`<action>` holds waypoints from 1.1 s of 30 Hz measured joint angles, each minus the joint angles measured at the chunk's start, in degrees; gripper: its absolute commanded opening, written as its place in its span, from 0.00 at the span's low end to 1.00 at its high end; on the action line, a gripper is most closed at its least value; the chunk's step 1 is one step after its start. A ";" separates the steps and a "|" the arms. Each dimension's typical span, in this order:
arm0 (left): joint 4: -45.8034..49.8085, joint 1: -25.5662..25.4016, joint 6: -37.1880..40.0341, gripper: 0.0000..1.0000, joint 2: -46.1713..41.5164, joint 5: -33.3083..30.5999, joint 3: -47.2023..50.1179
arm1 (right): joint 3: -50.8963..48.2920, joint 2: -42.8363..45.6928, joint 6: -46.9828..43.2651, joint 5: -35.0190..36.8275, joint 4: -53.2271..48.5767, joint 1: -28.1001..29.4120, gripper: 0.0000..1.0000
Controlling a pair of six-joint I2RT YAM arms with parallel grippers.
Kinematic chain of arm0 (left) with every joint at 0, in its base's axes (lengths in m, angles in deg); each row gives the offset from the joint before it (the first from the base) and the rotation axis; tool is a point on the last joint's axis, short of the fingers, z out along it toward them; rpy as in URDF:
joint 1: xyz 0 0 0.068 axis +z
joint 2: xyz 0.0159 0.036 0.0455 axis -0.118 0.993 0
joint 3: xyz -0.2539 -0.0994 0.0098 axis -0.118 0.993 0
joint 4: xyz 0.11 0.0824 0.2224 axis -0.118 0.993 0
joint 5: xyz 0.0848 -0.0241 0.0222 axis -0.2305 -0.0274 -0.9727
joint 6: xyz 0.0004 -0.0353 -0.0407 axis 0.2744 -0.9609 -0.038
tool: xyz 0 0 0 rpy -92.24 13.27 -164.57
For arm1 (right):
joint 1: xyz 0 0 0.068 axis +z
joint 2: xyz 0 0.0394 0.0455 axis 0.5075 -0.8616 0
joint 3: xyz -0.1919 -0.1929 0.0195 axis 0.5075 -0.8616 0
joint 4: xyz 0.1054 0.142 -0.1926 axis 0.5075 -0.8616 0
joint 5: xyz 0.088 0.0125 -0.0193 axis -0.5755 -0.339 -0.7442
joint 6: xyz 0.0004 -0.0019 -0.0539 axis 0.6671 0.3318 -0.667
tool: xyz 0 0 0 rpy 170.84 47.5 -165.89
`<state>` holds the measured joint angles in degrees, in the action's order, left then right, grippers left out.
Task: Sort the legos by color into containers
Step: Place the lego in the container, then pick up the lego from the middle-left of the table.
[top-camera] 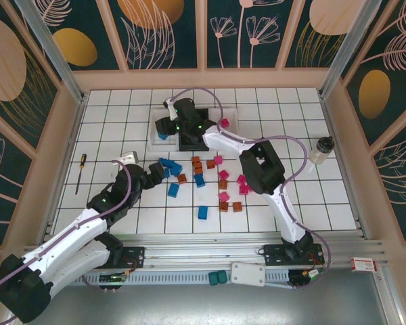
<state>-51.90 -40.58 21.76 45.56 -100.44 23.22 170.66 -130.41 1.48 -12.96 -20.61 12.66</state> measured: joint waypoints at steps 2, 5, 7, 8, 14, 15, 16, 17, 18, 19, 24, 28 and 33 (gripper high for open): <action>0.00 0.00 0.00 0.99 0.02 0.52 0.15 | 2.25 -0.61 0.90 -0.04 -0.48 -0.28 0.65; -0.09 0.00 0.02 0.99 0.35 1.53 0.24 | 4.66 -0.61 1.81 -0.04 -0.46 -0.48 0.68; -0.44 0.00 0.07 0.99 0.66 2.51 0.24 | 5.16 -0.39 1.90 -0.02 0.02 -0.55 0.70; -0.74 0.00 0.11 0.98 0.87 3.39 0.26 | 4.94 -0.11 1.97 0.00 0.07 -0.55 0.70; -2.51 -2.71 1.66 0.98 6.21 7.98 -0.44 | -10.80 9.29 3.15 1.33 3.61 -0.74 0.71; -2.56 -4.90 2.03 0.99 8.04 7.87 -1.11 | -15.06 11.91 3.58 1.51 4.68 -0.90 0.71; -2.49 -7.41 2.32 0.99 9.86 7.50 -1.90 | -19.34 14.75 4.26 1.49 5.92 -1.22 0.72; -2.51 -9.77 2.60 0.98 11.69 7.45 -2.84 | -23.21 17.35 4.81 1.49 7.17 -1.66 0.72; -2.62 -12.48 2.67 0.98 13.99 7.54 -4.02 | -27.52 20.33 5.70 1.49 8.46 -2.36 0.72; -3.08 -14.51 2.69 0.98 15.89 7.61 -4.94 | -31.80 23.43 6.49 1.49 9.92 -3.26 0.72; -5.01 -22.25 2.64 0.92 23.21 8.02 -6.45 | -48.59 36.15 9.03 3.19 14.80 -8.74 0.72; -5.09 -27.78 3.06 0.87 29.18 8.59 -8.59 | -58.51 43.74 9.55 4.63 16.17 -11.21 0.72; -5.07 -31.93 3.06 0.80 35.39 9.01 -11.32 | -65.53 50.07 9.68 5.44 16.65 -12.50 0.73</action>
<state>-56.97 -72.51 24.82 80.95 -91.43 11.90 105.13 -80.33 11.17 -7.51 -3.95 0.15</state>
